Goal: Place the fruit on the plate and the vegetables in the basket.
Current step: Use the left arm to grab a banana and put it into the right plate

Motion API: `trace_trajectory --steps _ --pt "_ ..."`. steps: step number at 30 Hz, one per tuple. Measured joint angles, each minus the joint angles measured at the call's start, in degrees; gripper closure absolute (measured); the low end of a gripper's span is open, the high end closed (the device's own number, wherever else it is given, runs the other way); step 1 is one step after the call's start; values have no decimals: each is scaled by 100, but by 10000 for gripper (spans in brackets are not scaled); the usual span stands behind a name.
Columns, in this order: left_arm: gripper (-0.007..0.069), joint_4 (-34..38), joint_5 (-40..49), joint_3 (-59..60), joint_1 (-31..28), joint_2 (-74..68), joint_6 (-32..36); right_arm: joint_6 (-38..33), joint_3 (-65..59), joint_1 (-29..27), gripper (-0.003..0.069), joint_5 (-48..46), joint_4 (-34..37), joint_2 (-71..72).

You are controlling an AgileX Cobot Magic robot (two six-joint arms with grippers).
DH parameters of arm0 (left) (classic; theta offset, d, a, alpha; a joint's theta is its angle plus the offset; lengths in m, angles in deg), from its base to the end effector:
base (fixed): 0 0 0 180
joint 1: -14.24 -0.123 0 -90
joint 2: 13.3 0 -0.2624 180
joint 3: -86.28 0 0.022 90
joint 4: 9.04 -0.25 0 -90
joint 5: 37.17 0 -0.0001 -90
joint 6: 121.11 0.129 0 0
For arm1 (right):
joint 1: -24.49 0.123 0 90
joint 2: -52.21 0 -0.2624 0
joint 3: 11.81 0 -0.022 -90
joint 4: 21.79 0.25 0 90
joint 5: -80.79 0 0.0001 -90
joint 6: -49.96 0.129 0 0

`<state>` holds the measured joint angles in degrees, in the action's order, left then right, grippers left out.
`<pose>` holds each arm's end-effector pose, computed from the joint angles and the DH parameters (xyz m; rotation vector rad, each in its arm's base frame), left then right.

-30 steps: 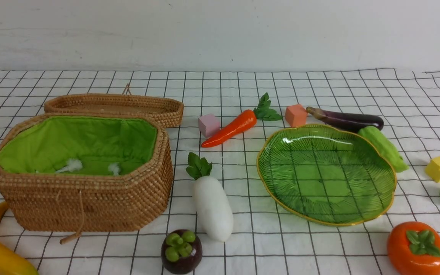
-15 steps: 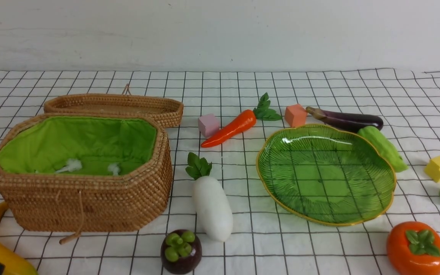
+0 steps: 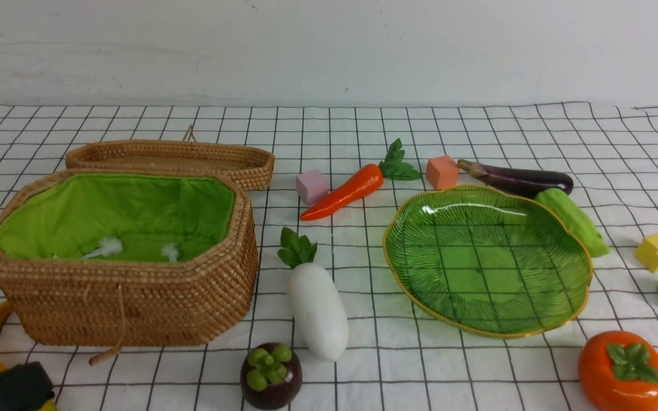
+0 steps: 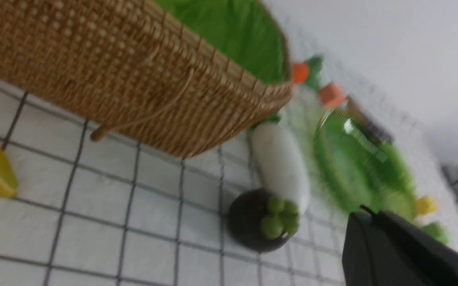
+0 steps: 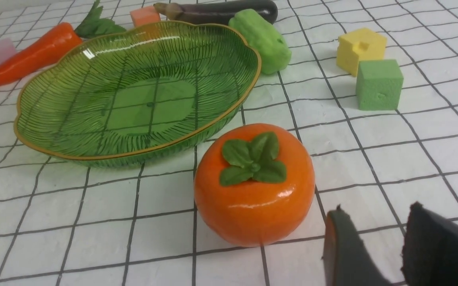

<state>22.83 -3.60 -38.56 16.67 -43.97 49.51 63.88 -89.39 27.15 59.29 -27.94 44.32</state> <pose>0.1319 -0.0433 0.2443 -0.4215 2.0243 -0.7273 0.1110 0.0001 0.1632 0.1172 1.8622 0.0944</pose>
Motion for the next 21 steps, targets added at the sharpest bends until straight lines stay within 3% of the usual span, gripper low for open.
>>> trace_trajectory --steps 4,11,17,21 --pt "637 -448 484 -688 0 -1578 443 0 0 0 414 0 -15 0" --pt "637 -570 611 -1139 0 -2504 588 96 -6 0 414 105 -338 0" --pt "637 -1148 1062 -1346 0 -2588 384 1580 -42 0 414 1227 1039 0" --pt "637 -1486 1256 -1346 0 -2588 174 2130 -42 0 414 1764 1400 0"
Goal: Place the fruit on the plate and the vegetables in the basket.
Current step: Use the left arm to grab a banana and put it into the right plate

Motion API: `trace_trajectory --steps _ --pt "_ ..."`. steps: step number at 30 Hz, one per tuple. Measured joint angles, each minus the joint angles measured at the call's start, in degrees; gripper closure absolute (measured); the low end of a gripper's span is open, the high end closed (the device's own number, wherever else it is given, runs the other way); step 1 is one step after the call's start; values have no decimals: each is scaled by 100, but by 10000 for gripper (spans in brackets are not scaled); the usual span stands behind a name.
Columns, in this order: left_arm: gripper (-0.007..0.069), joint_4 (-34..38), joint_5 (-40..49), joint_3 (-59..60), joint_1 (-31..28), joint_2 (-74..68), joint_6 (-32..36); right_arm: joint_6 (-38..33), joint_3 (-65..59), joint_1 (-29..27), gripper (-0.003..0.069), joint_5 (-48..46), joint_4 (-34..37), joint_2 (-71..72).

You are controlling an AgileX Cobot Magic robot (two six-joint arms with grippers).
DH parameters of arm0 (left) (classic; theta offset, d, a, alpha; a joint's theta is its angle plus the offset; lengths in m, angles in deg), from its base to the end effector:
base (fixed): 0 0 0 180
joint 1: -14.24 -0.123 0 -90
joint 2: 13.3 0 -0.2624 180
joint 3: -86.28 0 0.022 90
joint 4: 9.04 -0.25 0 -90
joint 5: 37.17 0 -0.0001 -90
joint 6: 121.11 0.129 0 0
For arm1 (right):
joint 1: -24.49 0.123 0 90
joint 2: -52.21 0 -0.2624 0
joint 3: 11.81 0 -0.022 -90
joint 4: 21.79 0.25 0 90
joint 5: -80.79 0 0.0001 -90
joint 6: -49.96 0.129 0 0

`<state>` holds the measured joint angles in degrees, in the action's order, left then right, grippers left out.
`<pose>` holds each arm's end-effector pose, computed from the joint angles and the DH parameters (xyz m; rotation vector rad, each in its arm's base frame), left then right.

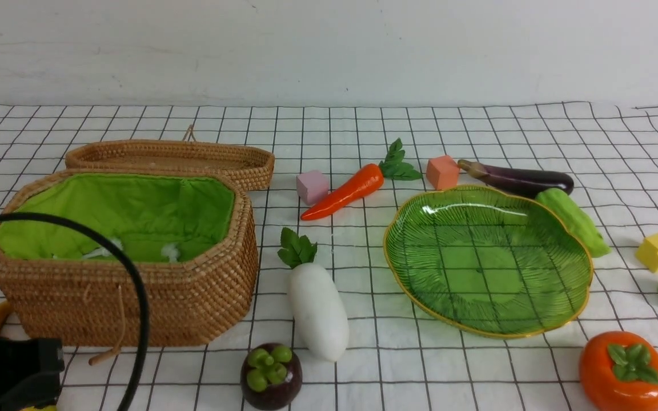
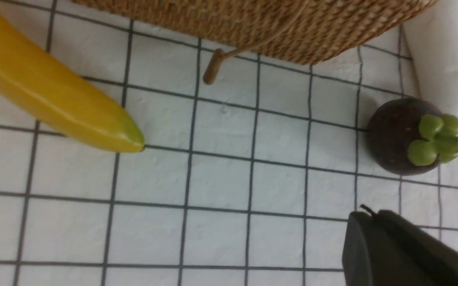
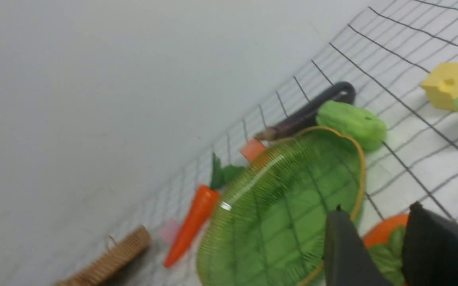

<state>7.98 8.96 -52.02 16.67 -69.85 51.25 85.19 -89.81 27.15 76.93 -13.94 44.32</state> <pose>0.1802 -0.0349 0.2269 -0.2875 2.5019 -0.4242 0.1167 0.0066 0.1994 0.5460 1.5052 0.6319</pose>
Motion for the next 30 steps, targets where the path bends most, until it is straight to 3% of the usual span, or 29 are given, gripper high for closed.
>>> trace_trajectory --steps 3,7,13,15,17,20,24,30 --pt "637 -190 12 -4 0 0 -195 393 56 12 435 30 143 0" --pt "637 -585 35 -150 0 -81 -627 267 1009 451 519 -1311 50 -248" --pt "637 -1659 58 -691 -33 -696 -1467 -2123 4170 2182 626 -4045 -78 -2125" --pt "637 -1790 58 -711 -92 -804 -1549 -2427 4664 2460 631 -4411 -78 -2460" --pt "637 -1959 184 -736 -507 -1068 -1632 -2830 5489 2952 633 -5055 -97 -3052" --pt "637 -1867 211 -711 -1404 -1225 -1624 -3127 6008 3345 633 -5261 -97 -3462" --pt "637 -1428 14 -453 -2087 -1231 -1355 -3362 6111 3551 631 -5229 -91 -3637" --pt "636 -1148 -640 122 -2175 -1261 -1237 -3712 6111 3558 626 -5246 -96 -3674"
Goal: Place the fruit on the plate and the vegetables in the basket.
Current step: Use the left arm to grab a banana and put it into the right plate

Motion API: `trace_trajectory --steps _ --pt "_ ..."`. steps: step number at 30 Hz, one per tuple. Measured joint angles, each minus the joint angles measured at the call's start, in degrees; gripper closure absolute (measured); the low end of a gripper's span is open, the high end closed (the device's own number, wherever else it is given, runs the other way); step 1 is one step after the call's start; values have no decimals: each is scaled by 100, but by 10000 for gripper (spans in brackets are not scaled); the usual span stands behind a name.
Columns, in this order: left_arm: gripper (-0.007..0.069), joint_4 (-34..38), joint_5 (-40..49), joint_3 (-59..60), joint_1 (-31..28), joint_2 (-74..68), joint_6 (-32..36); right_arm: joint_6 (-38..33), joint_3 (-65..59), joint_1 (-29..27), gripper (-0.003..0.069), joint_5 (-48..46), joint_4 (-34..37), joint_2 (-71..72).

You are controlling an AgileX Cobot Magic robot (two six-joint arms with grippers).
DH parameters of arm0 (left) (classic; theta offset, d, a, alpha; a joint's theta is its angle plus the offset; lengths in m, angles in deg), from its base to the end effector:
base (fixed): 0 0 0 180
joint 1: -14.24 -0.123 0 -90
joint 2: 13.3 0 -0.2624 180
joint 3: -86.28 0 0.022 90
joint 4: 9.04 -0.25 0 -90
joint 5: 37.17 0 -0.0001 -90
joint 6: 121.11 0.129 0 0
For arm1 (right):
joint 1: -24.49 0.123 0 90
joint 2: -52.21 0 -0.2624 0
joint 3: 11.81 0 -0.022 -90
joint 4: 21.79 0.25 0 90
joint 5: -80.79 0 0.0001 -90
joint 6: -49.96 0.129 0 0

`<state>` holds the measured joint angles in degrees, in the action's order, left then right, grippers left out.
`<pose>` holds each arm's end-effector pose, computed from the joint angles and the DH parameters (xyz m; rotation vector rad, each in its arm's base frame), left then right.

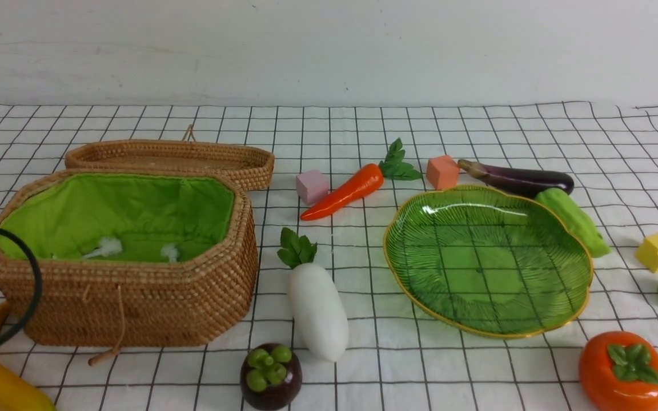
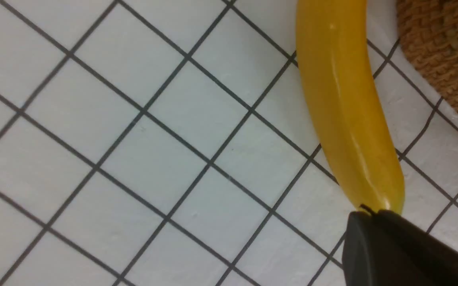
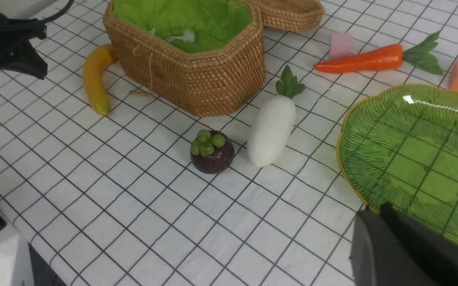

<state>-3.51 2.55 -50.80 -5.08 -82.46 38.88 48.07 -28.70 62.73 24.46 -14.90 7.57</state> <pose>0.1985 0.0612 0.1813 -0.9641 2.4665 -0.1104 0.0990 0.0944 0.3862 -0.7123 1.9697 0.5334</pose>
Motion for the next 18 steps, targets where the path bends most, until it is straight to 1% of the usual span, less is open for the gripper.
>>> trace_trajectory --steps 1,2,3,4,5,7,8,9,10,11,12,13,15,18 --pt "617 68 -214 120 0 -7 22 -116 0 0 623 0 0 0" --pt "613 73 -241 131 0 -7 22 -148 0 0 623 0 0 0" --pt "573 105 -419 180 0 -31 43 -249 0 0 622 0 0 0" --pt "566 105 -470 188 0 -39 43 -261 0 0 622 0 0 0" --pt "487 148 -676 211 0 -156 43 -343 0 0 620 0 0 0" --pt "390 246 -896 217 0 -338 43 -362 0 6 620 6 0 0" --pt "379 270 -917 217 0 -385 43 -362 0 6 620 6 0 0" --pt "289 358 -1072 217 0 -592 43 -367 0 8 617 6 0 0" --pt "228 373 -1181 217 0 -738 43 -367 0 8 616 6 0 0" --pt "218 381 -1181 217 0 -768 43 -367 0 8 615 6 0 0" --pt "150 382 -1338 217 0 -1017 43 -367 0 8 614 6 0 0" --pt "117 382 -1457 217 0 -1170 43 -367 0 8 613 6 0 0" --pt "77 382 -1727 217 0 -1447 43 -367 0 8 613 6 0 0" --pt "67 382 -2114 217 0 -1727 43 -367 0 8 613 6 0 0"
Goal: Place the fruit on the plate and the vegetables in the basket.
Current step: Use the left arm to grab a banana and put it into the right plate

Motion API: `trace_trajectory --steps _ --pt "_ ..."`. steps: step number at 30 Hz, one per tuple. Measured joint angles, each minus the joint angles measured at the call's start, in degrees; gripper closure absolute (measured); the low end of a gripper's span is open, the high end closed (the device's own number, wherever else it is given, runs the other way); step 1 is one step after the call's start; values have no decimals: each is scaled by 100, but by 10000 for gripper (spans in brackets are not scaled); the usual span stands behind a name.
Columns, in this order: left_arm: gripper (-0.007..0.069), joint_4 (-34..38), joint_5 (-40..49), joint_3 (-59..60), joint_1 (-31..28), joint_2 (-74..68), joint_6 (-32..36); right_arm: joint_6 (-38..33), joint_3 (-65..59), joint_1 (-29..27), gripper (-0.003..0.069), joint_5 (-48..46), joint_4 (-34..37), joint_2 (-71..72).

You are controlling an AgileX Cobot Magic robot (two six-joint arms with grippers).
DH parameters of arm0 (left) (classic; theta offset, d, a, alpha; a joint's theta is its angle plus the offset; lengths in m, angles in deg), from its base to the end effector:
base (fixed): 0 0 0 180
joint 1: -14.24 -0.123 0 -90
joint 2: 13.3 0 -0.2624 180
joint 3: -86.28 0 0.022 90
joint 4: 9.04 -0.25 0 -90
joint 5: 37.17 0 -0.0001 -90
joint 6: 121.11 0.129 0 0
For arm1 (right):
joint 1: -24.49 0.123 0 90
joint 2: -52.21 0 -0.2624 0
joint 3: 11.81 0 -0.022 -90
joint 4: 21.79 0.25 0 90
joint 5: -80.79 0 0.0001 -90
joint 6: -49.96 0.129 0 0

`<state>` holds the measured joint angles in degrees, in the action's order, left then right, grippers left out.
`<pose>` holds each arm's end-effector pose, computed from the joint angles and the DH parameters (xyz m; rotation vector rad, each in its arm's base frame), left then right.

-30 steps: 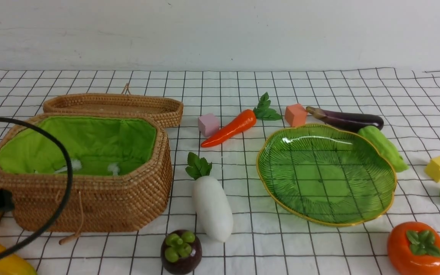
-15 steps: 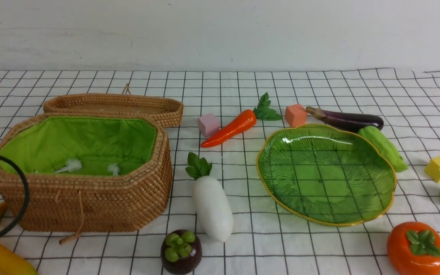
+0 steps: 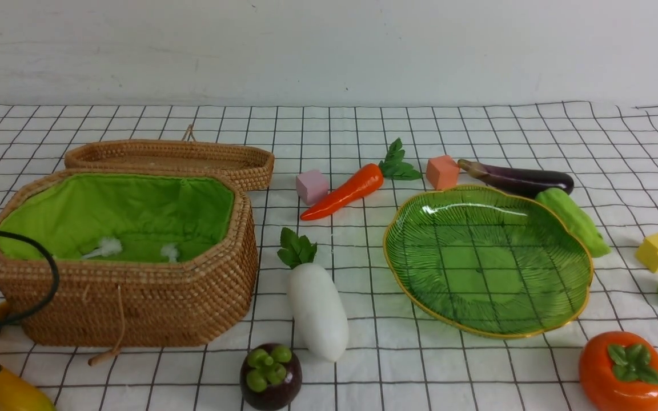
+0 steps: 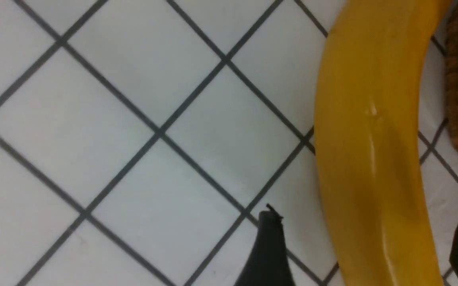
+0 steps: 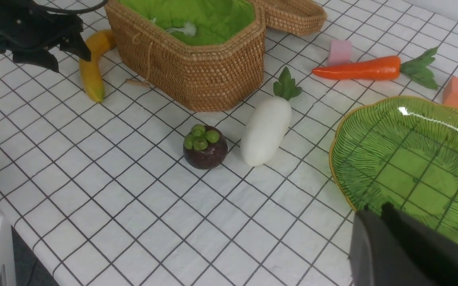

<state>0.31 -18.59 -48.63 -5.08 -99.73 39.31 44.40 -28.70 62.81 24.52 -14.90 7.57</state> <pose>0.2381 0.0764 0.1242 -1.0437 2.4019 -0.1237 0.0989 0.0946 0.3863 -0.7737 1.9387 0.4957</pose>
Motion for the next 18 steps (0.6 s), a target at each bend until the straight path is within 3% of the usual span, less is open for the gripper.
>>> trace_trajectory --steps 6,12,18 --pt "119 -26 -515 0 0 -498 132 0 0 0 613 0 92 0" --pt "270 -70 -598 -15 -11 -826 212 0 0 0 613 4 157 0" --pt "293 -91 -611 -65 -18 -911 194 0 0 0 613 4 193 0"
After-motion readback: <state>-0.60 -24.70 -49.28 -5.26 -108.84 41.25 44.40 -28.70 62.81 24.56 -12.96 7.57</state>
